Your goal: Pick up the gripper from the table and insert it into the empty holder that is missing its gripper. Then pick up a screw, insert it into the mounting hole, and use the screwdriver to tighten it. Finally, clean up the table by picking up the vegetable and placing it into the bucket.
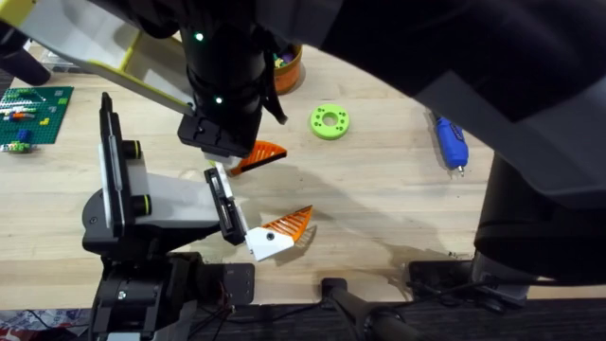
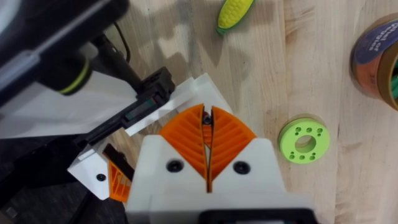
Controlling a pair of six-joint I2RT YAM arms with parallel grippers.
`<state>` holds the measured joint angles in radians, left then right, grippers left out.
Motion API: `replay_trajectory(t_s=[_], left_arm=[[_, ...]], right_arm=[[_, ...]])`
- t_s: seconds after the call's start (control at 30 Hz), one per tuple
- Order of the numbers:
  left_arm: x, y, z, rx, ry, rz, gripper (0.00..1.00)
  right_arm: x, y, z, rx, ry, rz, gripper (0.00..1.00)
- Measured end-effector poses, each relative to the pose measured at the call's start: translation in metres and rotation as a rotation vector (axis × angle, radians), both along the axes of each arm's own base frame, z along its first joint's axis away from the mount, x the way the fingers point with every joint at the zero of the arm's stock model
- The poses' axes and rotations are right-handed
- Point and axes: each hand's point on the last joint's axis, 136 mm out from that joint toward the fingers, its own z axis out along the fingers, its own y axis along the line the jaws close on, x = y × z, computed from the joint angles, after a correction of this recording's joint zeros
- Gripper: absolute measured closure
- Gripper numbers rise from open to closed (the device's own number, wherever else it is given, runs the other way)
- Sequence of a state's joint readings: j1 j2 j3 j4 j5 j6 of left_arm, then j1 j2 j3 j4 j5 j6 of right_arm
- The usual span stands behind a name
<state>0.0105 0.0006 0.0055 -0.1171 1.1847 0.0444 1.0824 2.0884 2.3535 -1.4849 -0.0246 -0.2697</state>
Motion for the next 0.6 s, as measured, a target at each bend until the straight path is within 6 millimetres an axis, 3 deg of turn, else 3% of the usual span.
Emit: replay_trajectory(t_s=[0.6], left_arm=[[-0.0001,-0.0001,-0.0002,0.000,0.001,-0.001,0.014]], right_arm=[[0.0002,-0.0002,0.0076,0.022,-0.013,0.000,0.990]])
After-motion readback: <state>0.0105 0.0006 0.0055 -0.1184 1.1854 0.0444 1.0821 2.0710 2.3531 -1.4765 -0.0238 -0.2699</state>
